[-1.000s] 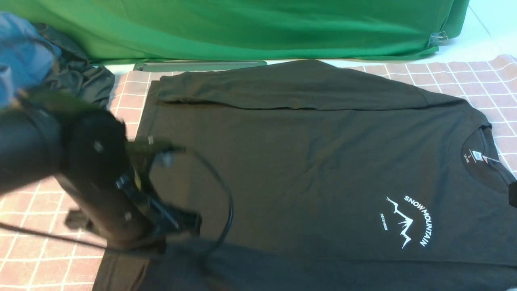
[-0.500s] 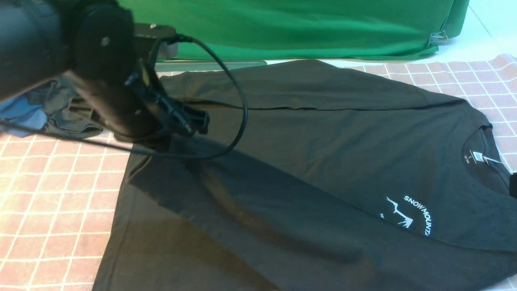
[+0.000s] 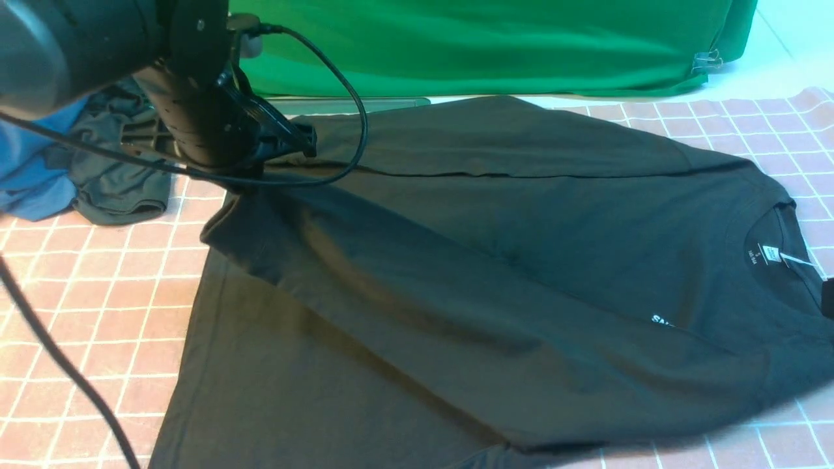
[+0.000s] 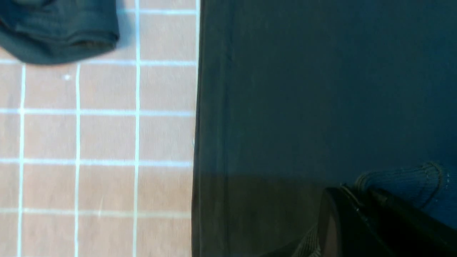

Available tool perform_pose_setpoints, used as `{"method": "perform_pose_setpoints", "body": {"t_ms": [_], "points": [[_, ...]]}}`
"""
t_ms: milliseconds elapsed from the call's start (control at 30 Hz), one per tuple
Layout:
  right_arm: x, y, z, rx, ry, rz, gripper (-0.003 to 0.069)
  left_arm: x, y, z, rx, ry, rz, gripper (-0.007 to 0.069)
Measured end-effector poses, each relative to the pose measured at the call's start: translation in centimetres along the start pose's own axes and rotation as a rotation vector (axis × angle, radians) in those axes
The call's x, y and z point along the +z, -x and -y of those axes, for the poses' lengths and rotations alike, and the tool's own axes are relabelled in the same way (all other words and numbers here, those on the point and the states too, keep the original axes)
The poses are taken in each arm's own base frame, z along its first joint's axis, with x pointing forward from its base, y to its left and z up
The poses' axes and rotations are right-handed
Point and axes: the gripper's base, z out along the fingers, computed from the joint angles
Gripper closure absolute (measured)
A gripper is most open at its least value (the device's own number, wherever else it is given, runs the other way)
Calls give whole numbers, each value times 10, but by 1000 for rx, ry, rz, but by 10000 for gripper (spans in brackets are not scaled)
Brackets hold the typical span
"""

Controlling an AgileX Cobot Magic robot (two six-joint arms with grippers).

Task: Fold a long-sleeved shirt over a pink coffee tablecloth.
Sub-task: 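Fold the left side of the black T-shirt inward over its body, then grab the top left corner of the dark shirt with the left gripper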

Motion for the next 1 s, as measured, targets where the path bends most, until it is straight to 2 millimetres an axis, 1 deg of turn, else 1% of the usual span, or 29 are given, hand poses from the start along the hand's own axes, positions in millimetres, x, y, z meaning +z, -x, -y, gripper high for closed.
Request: {"method": "perform_pose_setpoints", "body": {"t_ms": [133, 233, 333, 367, 467, 533, 567, 600, 667, 700, 767, 800, 833, 867, 900, 933, 967, 1000], "points": [[0, 0, 0, 0, 0, 0, 568, 18, 6, -7, -11, 28, -17, 580], [0, 0, 0, 0, 0, 0, 568, 28, 10, -10, 5, 42, 11, 580], [0, 0, 0, 0, 0, 0, 568, 32, 15, -7, 33, 25, 60, 580], [0, 0, 0, 0, 0, 0, 568, 32, 15, -7, 35, 26, 60, 580], [0, 0, 0, 0, 0, 0, 568, 32, 23, -3, 73, -10, 145, 575], [0, 0, 0, 0, 0, 0, 568, 32, 25, -2, 82, -17, 165, 571], [0, 0, 0, 0, 0, 0, 568, 32, 26, -2, 97, -21, 183, 548], [0, 0, 0, 0, 0, 0, 568, 32, 26, -2, 98, -20, 185, 548], [0, 0, 0, 0, 0, 0, 568, 32, 27, -3, 117, -3, 191, 469], [0, 0, 0, 0, 0, 0, 568, 32, 27, -3, 117, -3, 189, 461], [0, 0, 0, 0, 0, 0, 568, 32, 25, -6, 134, 33, 172, 379], [0, 0, 0, 0, 0, 0, 568, 32, 25, -7, 138, 41, 169, 367], [0, 0, 0, 0, 0, -1, 568, 30, 23, -9, 129, 56, 149, 330], [0, 0, 0, 0, 0, -3, 568, 27, 21, -10, 99, 59, 130, 313], [0, 0, 0, 0, 0, -3, 568, 26, 21, -10, 90, 55, 124, 309], [0, 0, 0, 0, 1, -4, 568, 21, 17, -10, 44, 32, 88, 307], [0, 0, 0, -1, 0, -4, 568, 17, 13, -7, 14, -4, 52, 321], [0, 0, 0, -1, 0, -4, 568, 12, 7, -1, -5, -65, 3, 361]]}}
